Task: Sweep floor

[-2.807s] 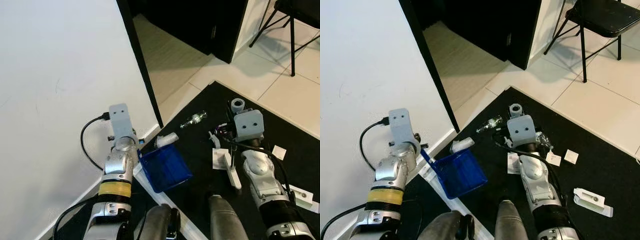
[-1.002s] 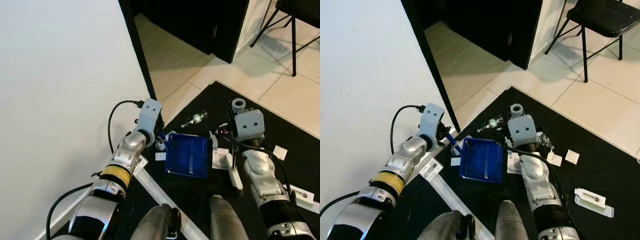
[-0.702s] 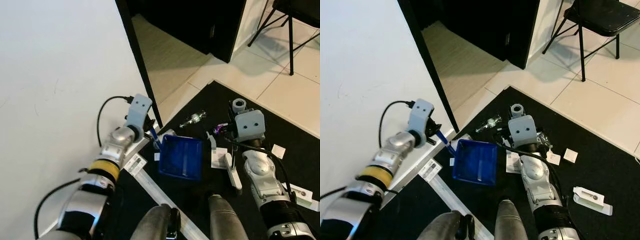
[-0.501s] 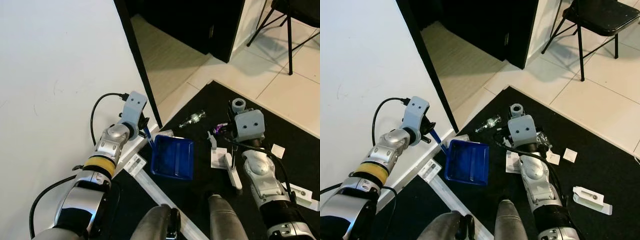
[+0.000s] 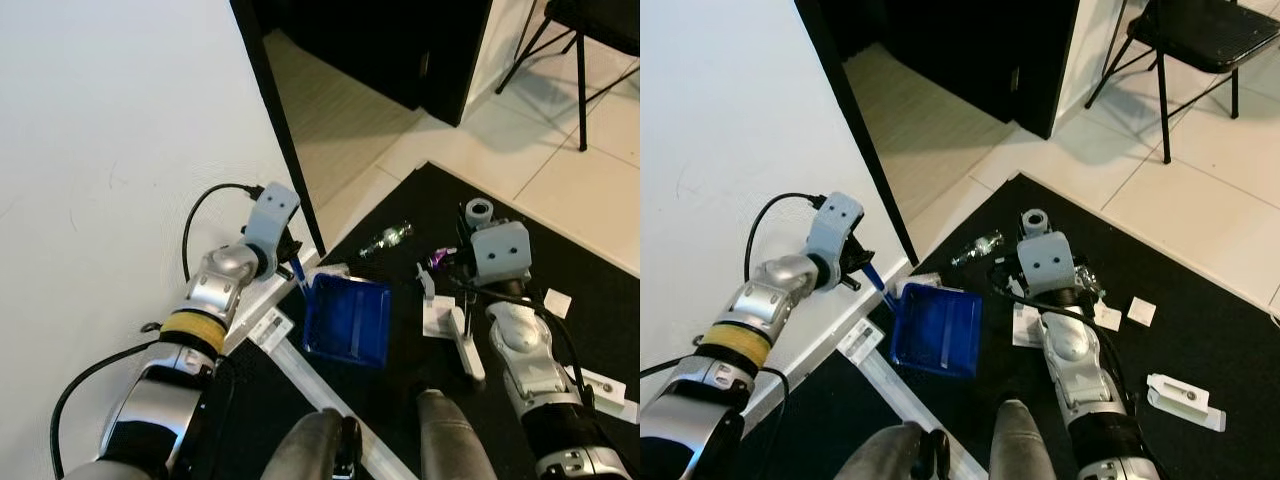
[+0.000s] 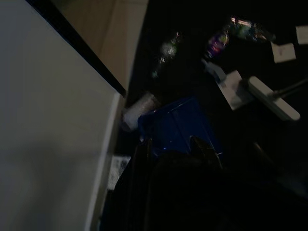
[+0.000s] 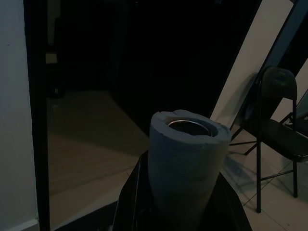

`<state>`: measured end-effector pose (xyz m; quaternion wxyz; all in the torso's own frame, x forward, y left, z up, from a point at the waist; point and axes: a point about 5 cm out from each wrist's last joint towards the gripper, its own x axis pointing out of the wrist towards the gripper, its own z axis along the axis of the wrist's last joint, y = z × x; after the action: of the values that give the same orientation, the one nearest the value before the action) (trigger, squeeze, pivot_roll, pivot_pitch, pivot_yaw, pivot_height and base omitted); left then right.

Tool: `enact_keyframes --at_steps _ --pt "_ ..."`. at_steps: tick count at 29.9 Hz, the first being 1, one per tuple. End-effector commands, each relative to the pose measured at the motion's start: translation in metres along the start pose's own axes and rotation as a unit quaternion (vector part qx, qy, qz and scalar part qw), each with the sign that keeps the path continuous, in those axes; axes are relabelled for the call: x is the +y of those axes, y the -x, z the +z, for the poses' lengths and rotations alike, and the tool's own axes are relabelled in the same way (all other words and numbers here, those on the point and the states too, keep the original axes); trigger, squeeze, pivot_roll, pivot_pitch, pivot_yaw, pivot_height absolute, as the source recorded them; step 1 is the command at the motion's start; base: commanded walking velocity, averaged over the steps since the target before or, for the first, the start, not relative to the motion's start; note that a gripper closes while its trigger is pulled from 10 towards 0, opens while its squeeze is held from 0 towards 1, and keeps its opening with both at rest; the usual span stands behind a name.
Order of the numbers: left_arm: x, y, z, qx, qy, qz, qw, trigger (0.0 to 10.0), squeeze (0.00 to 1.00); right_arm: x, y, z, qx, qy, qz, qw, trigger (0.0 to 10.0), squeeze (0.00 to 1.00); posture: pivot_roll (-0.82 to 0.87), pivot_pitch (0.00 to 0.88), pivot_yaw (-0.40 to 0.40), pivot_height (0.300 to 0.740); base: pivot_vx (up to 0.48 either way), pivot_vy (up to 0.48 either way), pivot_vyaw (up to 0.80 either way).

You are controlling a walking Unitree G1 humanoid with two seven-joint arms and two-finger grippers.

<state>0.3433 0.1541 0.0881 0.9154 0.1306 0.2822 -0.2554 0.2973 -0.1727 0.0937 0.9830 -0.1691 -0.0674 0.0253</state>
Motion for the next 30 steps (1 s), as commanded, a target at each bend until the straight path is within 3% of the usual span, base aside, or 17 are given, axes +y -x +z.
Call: enact_keyframes --at_steps 1,5,10,15,21,25,27,28,29,30 --pt "0.001 0.001 -0.013 0.034 0.022 -0.008 0.999 10.0 0.0 0.005 -0.001 0.002 -0.006 -0.004 0.005 1.0 10.0 0.0 -0.09 0.177 0.12 0.74 0.0 0.0 0.0" --pt "-0.004 -0.003 -0.016 0.042 0.021 -0.013 0.999 10.0 0.0 0.007 -0.004 0.003 -0.008 -0.005 0.008 1.0 10.0 0.0 -0.09 0.174 0.118 0.74 0.0 0.0 0.0" --pt "-0.015 -0.012 -0.035 0.064 0.026 -0.011 0.998 10.0 0.0 0.007 -0.005 0.004 -0.01 -0.005 0.008 1.0 10.0 0.0 -0.1 0.174 0.119 0.74 0.0 0.0 0.0" --pt "-0.031 -0.018 -0.054 0.096 -0.021 -0.017 0.995 10.0 0.0 0.002 -0.001 0.002 -0.007 -0.002 0.001 1.0 10.0 0.0 -0.12 0.175 0.12 0.74 0.0 0.0 0.0" --pt "-0.037 -0.026 -0.046 0.058 -0.018 0.027 0.998 10.0 0.0 0.001 0.0 0.002 -0.007 0.001 0.001 1.0 10.0 0.0 -0.12 0.175 0.122 0.74 0.0 0.0 0.0" --pt "-0.036 -0.028 -0.044 0.045 -0.014 0.07 0.996 10.0 0.0 0.0 0.0 0.002 -0.007 0.001 0.001 1.0 10.0 0.0 -0.12 0.169 0.116 0.74 0.0 0.0 0.0" --pt "-0.03 -0.029 -0.044 0.035 0.011 0.127 0.991 10.0 0.0 0.002 -0.002 0.003 -0.008 0.001 0.005 1.0 10.0 0.0 -0.12 0.165 0.111 0.74 0.0 0.0 0.0" --pt "-0.03 -0.029 -0.044 0.035 0.011 0.127 0.991 10.0 0.0 0.002 -0.002 0.003 -0.008 0.001 0.005 1.0 10.0 0.0 -0.12 0.165 0.111 0.74 0.0 0.0 0.0" --pt "-0.027 -0.029 -0.043 0.034 0.022 0.145 0.989 3.2 0.0 0.003 -0.003 0.003 -0.009 0.001 0.006 1.0 10.0 0.0 -0.12 0.165 0.111 0.74 0.0 0.0 0.0" --pt "-0.025 -0.029 -0.043 0.032 0.031 0.158 0.986 0.0 0.0 0.003 -0.004 0.004 -0.01 0.001 0.007 1.0 10.0 0.0 -0.12 0.163 0.11 0.74 0.0 0.0 0.0"
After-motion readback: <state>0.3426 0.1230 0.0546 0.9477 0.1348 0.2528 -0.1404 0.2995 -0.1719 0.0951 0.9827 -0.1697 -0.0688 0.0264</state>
